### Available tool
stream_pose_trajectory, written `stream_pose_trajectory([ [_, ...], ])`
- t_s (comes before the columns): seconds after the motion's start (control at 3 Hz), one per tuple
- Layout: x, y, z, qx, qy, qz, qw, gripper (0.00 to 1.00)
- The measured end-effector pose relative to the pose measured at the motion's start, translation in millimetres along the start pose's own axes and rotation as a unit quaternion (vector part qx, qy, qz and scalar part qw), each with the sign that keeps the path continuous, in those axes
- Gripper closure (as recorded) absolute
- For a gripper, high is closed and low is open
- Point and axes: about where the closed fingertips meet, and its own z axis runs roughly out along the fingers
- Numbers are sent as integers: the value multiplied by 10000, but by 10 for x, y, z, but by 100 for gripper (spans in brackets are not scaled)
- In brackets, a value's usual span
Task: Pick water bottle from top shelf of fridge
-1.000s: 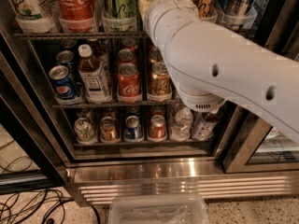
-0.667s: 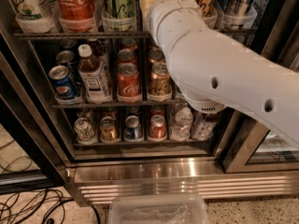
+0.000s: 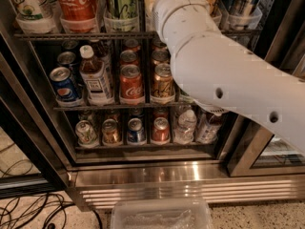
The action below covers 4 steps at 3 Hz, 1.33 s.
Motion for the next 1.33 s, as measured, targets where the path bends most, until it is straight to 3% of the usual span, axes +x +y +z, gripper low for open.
stream_pose_trajectory([
  [0.67, -174, -55, -82, 39, -167, 211, 9996, 100],
  [1.0, -329, -91, -179, -24, -88, 323, 9994, 100],
  [1.33, -376, -168, -349, -168, 312, 623, 9974, 100],
])
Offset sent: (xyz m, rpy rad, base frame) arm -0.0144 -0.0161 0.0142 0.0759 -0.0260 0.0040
